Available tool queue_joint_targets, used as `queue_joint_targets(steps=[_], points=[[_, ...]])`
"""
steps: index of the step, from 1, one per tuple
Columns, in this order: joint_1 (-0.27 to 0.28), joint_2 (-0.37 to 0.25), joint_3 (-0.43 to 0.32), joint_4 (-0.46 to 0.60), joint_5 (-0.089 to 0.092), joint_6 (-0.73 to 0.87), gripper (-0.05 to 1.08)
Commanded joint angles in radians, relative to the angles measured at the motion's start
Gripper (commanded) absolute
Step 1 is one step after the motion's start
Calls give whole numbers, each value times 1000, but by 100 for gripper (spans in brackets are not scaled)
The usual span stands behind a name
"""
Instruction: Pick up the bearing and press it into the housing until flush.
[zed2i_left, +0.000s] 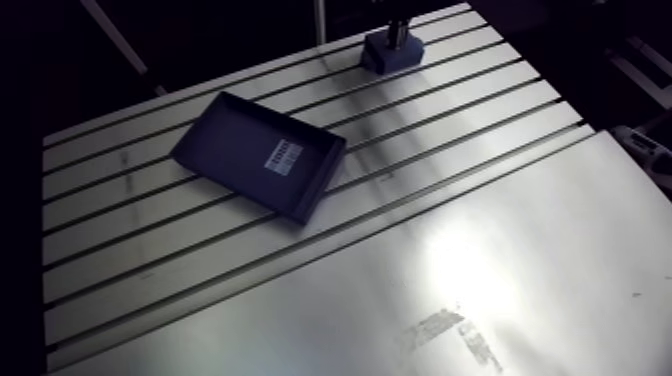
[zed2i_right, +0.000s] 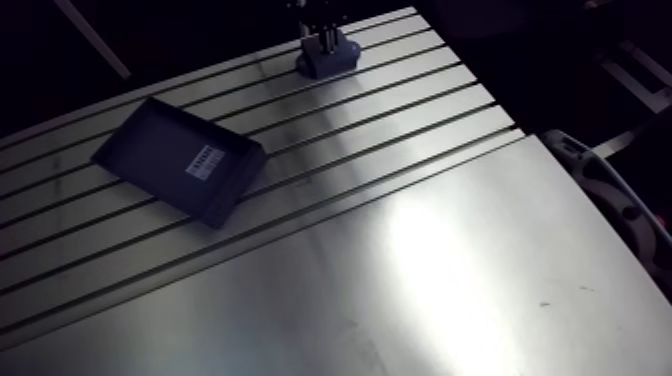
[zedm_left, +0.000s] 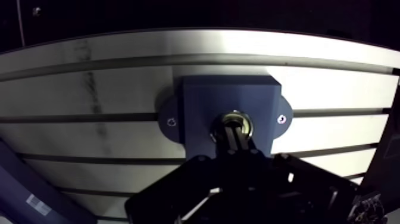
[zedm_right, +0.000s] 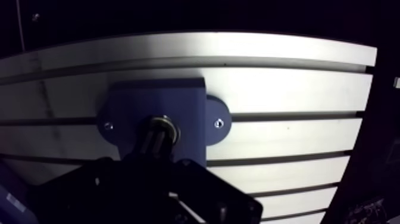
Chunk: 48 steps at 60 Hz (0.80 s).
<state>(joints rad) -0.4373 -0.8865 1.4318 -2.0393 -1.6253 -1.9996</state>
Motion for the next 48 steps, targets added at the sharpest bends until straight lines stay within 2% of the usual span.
queue_joint_targets(steps=[1,33,34,35,36,37,38,39,40,41,43,48], points=[[0,0,2,0,0,-1,108],[14,-75,-10,15,1,0,107],[16,-80,-12,18,2,1,100],[16,-80,-12,18,2,1,100],[19,-84,-15,23,2,3,71],[19,-84,-15,23,2,3,71],[21,-89,-16,39,2,3,21],[21,-89,-16,39,2,3,21],[23,-96,-21,62,0,4,3],[23,-104,-28,87,1,6,1],[23,-104,-28,87,1,6,1],[30,-125,-41,162,2,19,0]])
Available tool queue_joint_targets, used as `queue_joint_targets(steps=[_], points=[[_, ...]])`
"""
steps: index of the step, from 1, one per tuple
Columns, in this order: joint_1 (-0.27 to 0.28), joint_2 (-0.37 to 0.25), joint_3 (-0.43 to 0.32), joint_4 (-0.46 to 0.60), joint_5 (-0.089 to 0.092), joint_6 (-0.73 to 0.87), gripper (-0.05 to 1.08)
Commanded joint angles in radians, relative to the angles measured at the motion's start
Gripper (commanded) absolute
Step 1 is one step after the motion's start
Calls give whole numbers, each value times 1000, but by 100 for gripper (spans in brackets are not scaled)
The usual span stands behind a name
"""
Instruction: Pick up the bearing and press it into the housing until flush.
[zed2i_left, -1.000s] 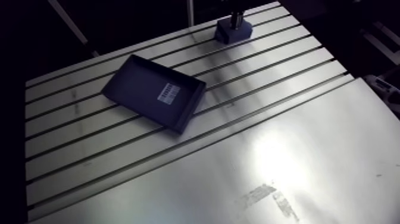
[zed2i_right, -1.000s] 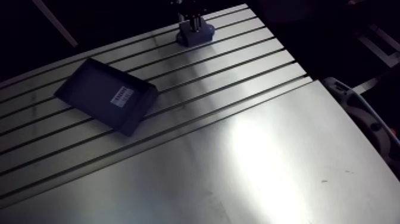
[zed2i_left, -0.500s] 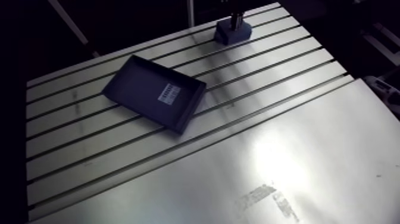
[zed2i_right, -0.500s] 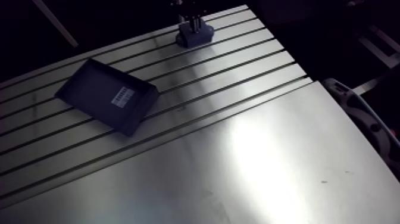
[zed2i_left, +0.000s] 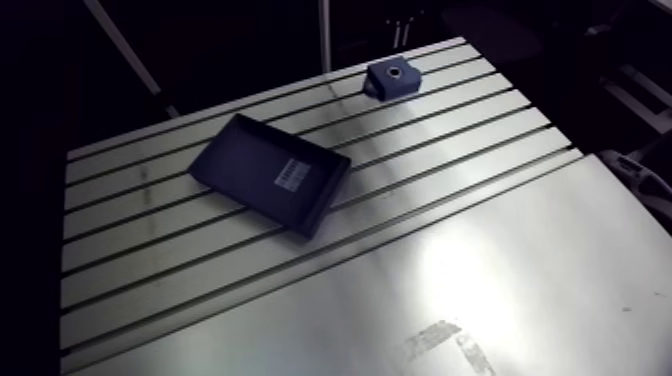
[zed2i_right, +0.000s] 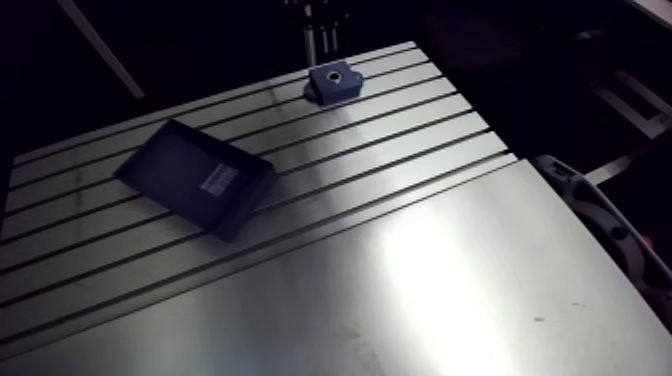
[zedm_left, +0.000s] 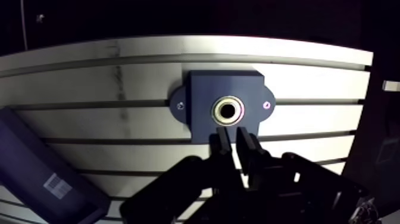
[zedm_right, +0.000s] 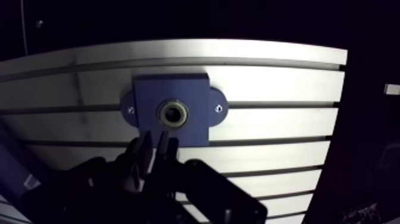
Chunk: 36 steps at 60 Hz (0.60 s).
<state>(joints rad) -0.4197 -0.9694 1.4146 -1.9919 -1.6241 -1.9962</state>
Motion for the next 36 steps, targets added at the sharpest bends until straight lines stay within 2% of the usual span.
queue_joint_targets(steps=[1,12,14,15,16,17,22,25,28,36], points=[[17,-55,-28,145,3,19,0],[33,-164,-29,239,5,99,0],[65,-206,-30,260,7,138,0],[65,-206,-30,260,7,138,0],[87,-222,-34,274,5,155,0],[87,-222,-34,274,5,155,0],[155,-241,-51,335,7,191,0],[173,-244,-55,353,9,202,0],[204,-247,-63,375,1,221,0],[217,-287,-58,387,-1,219,1]])
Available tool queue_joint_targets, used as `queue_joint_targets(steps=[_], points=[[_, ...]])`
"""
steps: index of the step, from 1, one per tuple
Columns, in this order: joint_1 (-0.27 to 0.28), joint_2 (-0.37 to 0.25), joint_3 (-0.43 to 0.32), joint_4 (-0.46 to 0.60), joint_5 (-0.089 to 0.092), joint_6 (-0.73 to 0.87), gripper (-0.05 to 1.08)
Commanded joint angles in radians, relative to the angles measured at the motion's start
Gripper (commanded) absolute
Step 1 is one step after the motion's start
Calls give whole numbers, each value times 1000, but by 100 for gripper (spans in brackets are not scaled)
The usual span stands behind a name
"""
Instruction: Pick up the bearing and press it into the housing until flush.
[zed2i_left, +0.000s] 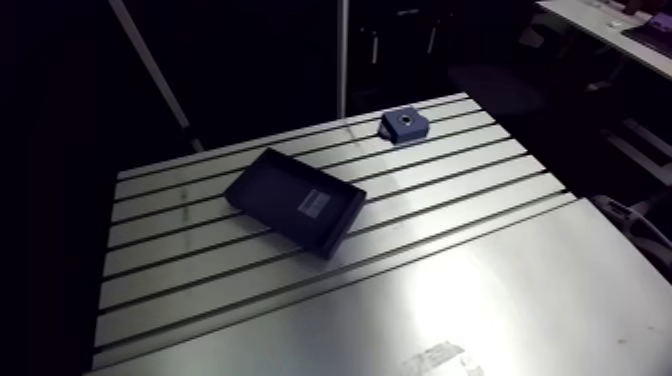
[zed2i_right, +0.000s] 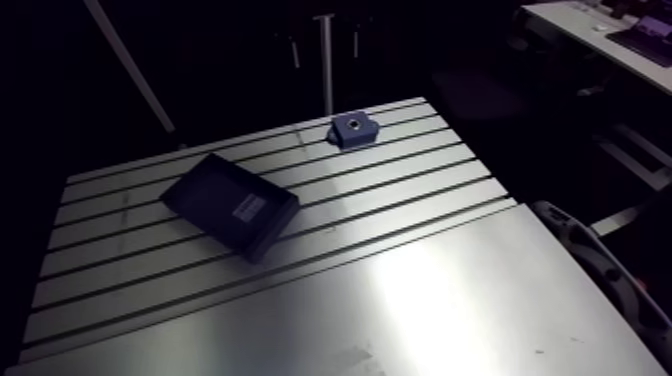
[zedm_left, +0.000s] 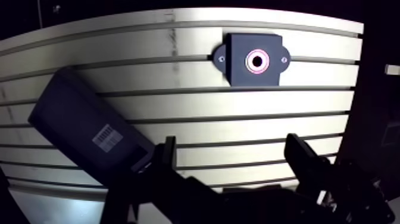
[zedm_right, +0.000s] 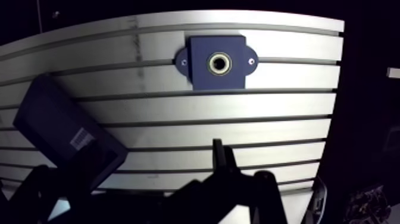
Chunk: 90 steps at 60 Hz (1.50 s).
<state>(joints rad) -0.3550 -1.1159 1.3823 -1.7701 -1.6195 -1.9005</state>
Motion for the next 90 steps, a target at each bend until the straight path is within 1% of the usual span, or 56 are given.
queue_joint_targets(steps=[1,3,10,18,29,33,36,38,39,48,52,58,65,66,67,68,69,70,71,73,78,79,82,84,86,88,90], points=[[152,-141,-26,165,-6,124,1],[152,-151,-23,165,-8,123,1],[152,-170,-16,166,-9,122,1],[152,-209,13,161,-10,118,1],[155,-229,21,162,-9,117,1],[154,-233,11,166,-6,116,1],[155,-234,9,168,-7,117,1],[155,-239,9,165,-6,117,1],[156,-242,11,165,-2,117,1],[163,-244,10,169,0,120,1],[169,-244,11,171,6,119,1],[197,-255,24,170,14,119,1],[207,-268,46,171,20,117,1],[208,-268,58,170,28,117,1],[208,-268,58,170,28,117,1],[209,-270,68,169,35,117,1],[209,-270,68,169,35,117,1],[208,-273,72,169,41,117,1],[208,-273,72,169,41,117,1],[209,-291,74,171,49,119,1],[211,-318,75,178,51,119,1],[211,-331,78,181,54,123,1],[211,-343,83,182,57,129,1],[211,-365,93,182,67,134,1],[211,-365,93,182,67,134,1],[209,-381,98,180,81,141,1],[209,-386,99,179,83,142,1]])
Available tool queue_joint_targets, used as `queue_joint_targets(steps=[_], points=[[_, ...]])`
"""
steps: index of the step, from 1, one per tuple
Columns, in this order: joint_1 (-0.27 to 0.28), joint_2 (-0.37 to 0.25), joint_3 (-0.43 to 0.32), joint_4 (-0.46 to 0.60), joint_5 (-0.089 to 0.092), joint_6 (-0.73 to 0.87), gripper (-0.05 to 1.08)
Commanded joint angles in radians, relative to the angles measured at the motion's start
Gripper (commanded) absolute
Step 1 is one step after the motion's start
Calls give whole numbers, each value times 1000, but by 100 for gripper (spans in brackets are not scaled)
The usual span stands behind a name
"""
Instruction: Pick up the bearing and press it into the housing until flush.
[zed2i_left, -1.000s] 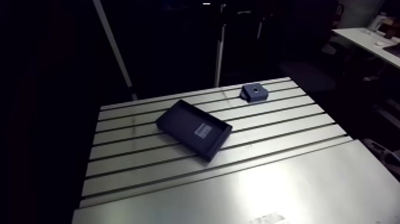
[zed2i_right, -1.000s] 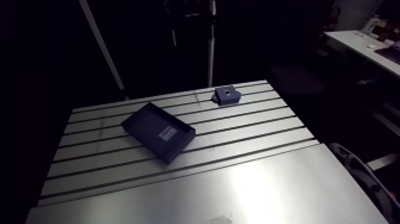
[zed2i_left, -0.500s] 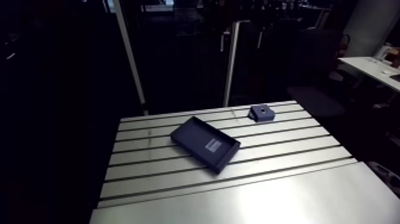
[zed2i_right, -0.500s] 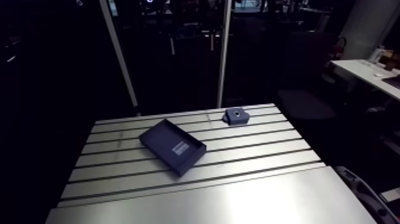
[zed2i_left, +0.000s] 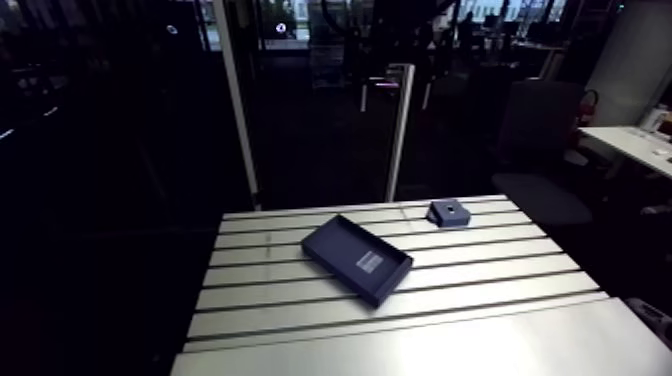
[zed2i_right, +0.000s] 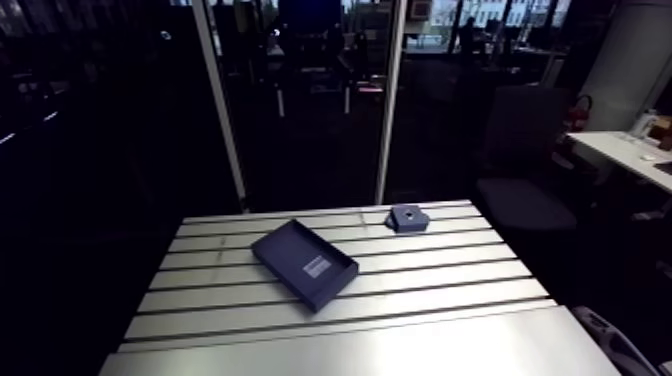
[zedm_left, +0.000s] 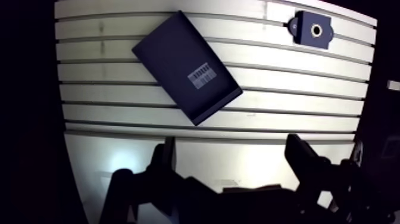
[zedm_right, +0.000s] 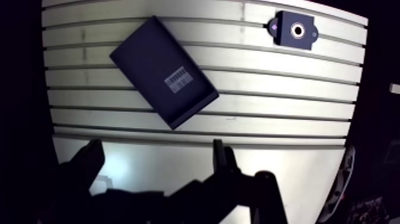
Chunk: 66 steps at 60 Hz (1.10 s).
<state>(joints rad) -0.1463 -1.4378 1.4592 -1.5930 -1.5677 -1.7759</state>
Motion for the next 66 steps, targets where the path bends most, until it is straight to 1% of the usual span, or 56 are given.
queue_joint_targets(steps=[1,3,8,9,23,26,45,66], points=[[1,-64,22,2,31,17,1],[1,-66,16,2,27,17,1],[-1,-66,13,3,27,19,1],[-1,-66,14,3,24,19,1],[-1,-89,31,0,21,17,1],[-1,-88,31,-1,17,17,1],[-5,-82,31,-3,13,17,1],[-3,-69,34,-5,16,19,1]])
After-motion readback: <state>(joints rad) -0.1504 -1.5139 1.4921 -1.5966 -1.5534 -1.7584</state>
